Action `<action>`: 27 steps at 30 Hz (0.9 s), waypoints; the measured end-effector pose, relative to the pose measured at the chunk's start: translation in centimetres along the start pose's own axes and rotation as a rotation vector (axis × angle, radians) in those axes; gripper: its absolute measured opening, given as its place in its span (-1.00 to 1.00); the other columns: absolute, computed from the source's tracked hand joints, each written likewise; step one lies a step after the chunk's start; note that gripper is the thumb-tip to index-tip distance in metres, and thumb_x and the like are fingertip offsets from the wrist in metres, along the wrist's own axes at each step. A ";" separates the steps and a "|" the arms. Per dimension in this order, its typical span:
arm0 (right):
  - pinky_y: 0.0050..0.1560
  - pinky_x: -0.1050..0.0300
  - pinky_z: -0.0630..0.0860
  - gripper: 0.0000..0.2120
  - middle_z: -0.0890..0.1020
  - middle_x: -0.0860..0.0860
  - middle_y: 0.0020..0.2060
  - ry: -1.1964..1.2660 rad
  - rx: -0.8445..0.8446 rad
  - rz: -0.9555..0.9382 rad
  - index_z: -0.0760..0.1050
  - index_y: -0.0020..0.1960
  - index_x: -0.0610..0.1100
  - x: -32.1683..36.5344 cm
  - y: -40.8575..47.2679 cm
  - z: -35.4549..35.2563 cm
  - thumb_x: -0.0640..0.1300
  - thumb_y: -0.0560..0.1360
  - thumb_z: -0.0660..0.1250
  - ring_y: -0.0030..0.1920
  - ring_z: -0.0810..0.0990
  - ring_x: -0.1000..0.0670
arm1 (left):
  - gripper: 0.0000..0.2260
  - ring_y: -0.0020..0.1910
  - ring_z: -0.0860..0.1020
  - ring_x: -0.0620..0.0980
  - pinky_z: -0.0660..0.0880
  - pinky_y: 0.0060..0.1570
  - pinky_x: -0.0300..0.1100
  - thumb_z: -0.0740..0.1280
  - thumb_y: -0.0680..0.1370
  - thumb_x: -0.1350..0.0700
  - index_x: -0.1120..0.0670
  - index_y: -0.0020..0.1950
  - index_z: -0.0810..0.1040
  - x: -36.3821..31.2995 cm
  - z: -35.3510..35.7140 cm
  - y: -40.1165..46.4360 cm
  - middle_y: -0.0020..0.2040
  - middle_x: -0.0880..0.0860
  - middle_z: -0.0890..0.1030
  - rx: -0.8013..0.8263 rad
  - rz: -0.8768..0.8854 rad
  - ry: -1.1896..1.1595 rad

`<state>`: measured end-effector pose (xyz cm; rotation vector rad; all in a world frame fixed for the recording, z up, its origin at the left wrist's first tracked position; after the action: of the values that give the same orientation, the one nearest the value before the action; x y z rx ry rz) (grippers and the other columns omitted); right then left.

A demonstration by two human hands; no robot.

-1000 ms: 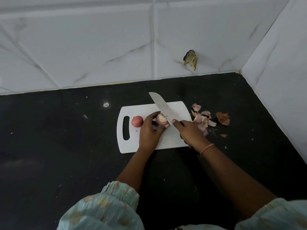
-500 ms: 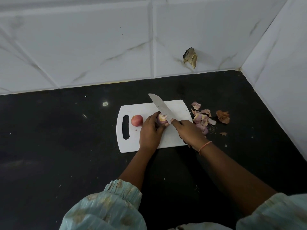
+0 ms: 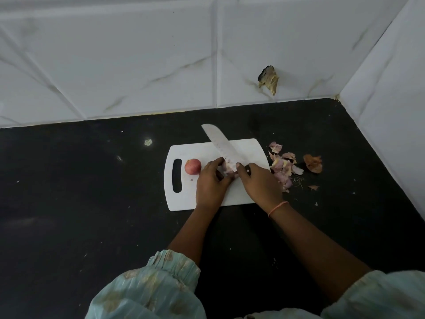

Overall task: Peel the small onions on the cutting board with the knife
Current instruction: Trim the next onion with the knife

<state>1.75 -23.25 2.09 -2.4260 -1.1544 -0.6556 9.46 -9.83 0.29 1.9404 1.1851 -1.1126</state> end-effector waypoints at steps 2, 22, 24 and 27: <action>-0.15 0.04 0.41 -0.59 0.59 -0.06 -0.23 0.102 0.008 0.057 0.46 -0.15 -0.06 -0.7 0.8 -0.3 0.23 0.60 0.10 -0.12 0.58 -0.14 | -0.54 -0.07 0.54 -0.23 0.47 -0.06 -0.38 0.52 0.46 -0.02 0.01 0.33 0.53 -0.4 -0.3 0.0 0.12 -0.12 0.59 -0.009 0.017 -0.031; -0.06 -0.03 0.53 -0.76 0.56 -0.08 -0.01 -0.082 -0.102 -0.075 0.49 0.11 -0.15 -1.6 0.2 -1.2 0.01 0.57 0.29 0.00 0.54 -0.07 | -0.51 0.12 0.57 -0.26 0.52 0.06 -0.41 0.59 0.39 0.10 0.07 0.27 0.53 -0.6 -0.7 -0.3 0.12 -0.17 0.58 -0.045 0.033 -0.180; 0.01 -0.04 0.50 -0.73 0.53 -0.11 0.07 -0.076 -0.090 -0.066 0.50 0.16 -0.16 -1.8 0.2 -0.9 -0.01 0.56 0.31 0.08 0.49 -0.09 | -0.52 0.12 0.58 -0.24 0.55 0.08 -0.34 0.60 0.39 0.10 0.07 0.26 0.53 -0.5 -0.7 -0.4 0.11 -0.18 0.58 -0.051 0.035 -0.182; 0.11 -0.09 0.47 -0.66 0.50 -0.15 0.15 -0.068 -0.100 -0.089 0.48 0.26 -0.15 -1.7 0.3 -1.0 -0.04 0.54 0.35 0.17 0.45 -0.15 | -0.52 0.12 0.59 -0.23 0.56 0.08 -0.32 0.60 0.39 0.10 0.04 0.24 0.50 -0.5 -0.8 -0.5 0.10 -0.21 0.57 -0.063 0.020 -0.192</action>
<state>0.83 -24.97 1.93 -2.5093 -1.2918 -0.6776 9.21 -9.15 1.06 1.7514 1.0820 -1.2064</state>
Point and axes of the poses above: each hand's wrist, its own y-axis towards the middle knuckle, its own z-axis out of the palm, x = y × z, the point moved 8 cm from there along y, towards the middle knuckle
